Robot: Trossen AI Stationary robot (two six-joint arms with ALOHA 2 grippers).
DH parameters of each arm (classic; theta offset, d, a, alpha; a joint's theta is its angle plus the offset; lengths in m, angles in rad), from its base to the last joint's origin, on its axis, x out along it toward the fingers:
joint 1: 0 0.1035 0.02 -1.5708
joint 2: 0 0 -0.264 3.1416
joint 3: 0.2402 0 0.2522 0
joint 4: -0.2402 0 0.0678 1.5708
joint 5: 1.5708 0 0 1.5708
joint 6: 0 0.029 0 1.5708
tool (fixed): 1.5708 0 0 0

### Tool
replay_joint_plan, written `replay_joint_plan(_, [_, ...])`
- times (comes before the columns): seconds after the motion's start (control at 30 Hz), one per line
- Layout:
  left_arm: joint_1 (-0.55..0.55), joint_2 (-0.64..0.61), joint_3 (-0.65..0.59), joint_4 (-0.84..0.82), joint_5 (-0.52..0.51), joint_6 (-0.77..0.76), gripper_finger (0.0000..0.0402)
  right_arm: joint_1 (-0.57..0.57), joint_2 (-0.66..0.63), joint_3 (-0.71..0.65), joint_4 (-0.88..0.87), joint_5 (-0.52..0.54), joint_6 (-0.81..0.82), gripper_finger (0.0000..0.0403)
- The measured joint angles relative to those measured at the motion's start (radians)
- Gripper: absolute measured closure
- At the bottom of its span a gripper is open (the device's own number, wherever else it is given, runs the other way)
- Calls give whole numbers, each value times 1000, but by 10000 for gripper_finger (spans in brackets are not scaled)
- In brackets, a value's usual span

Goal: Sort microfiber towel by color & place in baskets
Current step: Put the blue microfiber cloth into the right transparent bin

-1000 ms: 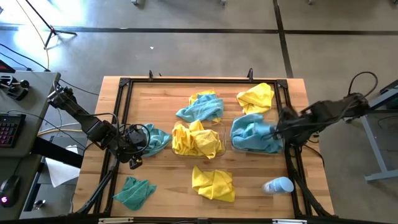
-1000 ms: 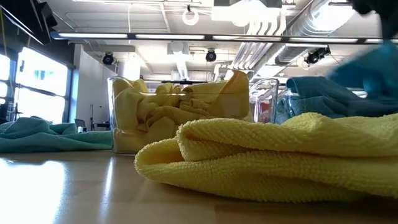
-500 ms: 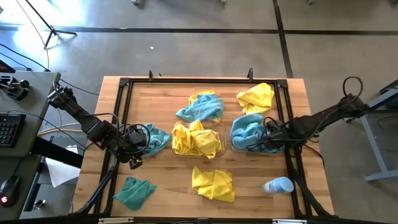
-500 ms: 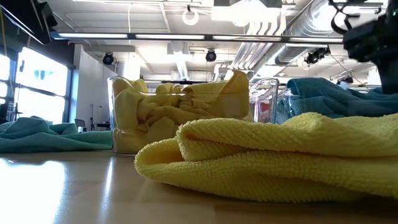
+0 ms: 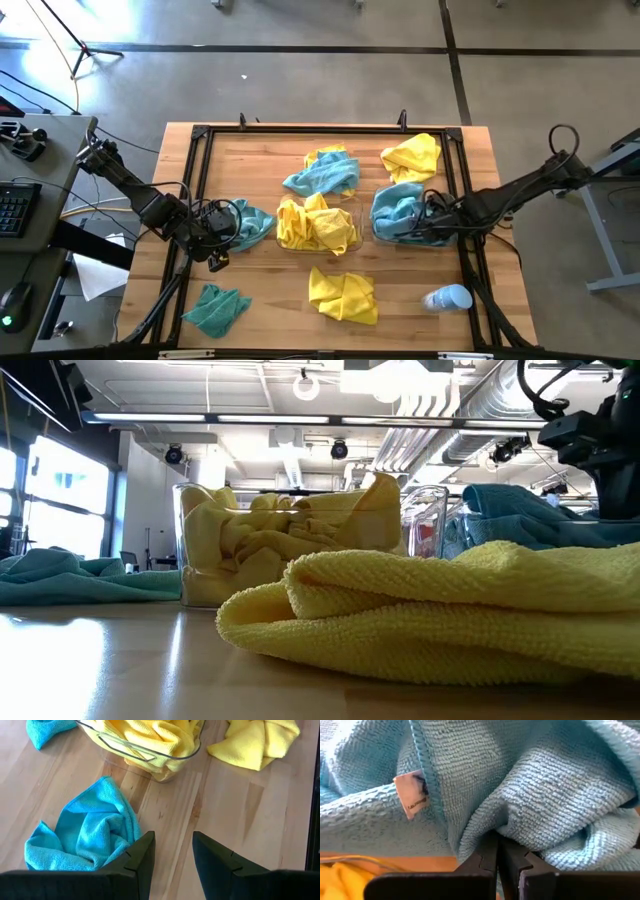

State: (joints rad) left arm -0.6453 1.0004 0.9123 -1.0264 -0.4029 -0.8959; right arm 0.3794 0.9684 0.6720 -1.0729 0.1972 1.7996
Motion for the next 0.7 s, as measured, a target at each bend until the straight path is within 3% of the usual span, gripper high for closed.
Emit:
replay_joint_plan(0.27, [0,0,0,0,-11,8,280,-31,105,26,-1,12,-24,403])
replay_joint_plan(0.7, [13,0,0,1,-12,-1,280,-232,284,59,-18,26,-133,403])
